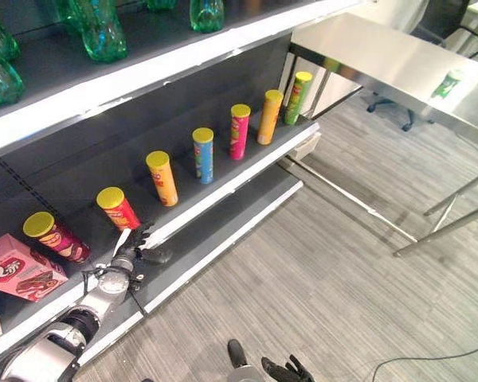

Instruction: Put the goods on the table back onto the shelves and tidy them up.

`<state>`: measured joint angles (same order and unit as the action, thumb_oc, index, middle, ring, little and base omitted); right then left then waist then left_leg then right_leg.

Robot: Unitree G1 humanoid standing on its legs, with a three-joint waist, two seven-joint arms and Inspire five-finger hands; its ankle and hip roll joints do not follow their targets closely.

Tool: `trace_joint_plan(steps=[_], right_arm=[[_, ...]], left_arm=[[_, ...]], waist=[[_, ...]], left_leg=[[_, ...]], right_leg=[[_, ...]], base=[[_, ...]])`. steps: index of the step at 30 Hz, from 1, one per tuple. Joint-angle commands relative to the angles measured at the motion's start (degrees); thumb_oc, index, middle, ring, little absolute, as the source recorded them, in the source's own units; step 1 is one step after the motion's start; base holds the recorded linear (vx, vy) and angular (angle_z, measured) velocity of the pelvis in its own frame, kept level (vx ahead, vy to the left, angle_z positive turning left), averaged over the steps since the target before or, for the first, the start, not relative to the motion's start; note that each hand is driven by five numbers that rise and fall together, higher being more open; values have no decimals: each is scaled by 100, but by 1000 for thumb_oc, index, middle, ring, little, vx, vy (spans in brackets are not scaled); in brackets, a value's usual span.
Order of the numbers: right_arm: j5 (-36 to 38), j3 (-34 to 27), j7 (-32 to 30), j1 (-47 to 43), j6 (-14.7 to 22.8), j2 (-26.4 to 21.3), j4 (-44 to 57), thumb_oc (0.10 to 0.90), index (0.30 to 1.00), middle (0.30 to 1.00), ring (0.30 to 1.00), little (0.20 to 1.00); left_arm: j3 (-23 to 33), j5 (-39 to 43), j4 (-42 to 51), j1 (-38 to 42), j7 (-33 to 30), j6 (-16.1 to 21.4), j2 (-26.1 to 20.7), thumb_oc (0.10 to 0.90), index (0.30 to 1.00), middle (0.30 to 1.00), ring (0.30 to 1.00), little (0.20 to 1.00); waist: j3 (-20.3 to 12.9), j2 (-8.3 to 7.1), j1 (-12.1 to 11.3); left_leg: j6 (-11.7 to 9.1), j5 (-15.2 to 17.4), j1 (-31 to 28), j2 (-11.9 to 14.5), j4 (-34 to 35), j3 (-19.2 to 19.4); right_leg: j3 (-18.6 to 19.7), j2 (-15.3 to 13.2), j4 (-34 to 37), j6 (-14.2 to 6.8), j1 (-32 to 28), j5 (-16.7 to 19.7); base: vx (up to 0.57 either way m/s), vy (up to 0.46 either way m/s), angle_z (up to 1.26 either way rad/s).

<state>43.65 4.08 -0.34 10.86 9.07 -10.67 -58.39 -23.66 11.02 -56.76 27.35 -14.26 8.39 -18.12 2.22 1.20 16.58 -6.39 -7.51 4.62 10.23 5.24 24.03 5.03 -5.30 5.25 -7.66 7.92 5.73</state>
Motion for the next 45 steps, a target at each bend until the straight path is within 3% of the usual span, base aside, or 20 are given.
trace_joint_plan(steps=[1, 45], right_arm=[[-67, -32, 40, 132, 283, -206, 235, 800, 900, 900, 900, 900], [96, 136, -1, 101, 445, -232, 288, 800, 900, 900, 900, 900]], left_arm=[[387, -152, -43, 977, -146, 435, -266, 800, 900, 900, 900, 900], [602, -173, -806, 1578, -458, 508, -1133, 800, 900, 900, 900, 900]], waist=[[52, -45, -66], [263, -259, 8]], left_leg=[[-228, 521, -190, 83, -24, -375], [-316, 405, 125, 244, -24, -266]], right_leg=[[-184, 308, -25, -44, 78, -174], [-116, 437, -25, -42, 518, -59]], base=[[0, 0, 0], [1, -5, -2]])
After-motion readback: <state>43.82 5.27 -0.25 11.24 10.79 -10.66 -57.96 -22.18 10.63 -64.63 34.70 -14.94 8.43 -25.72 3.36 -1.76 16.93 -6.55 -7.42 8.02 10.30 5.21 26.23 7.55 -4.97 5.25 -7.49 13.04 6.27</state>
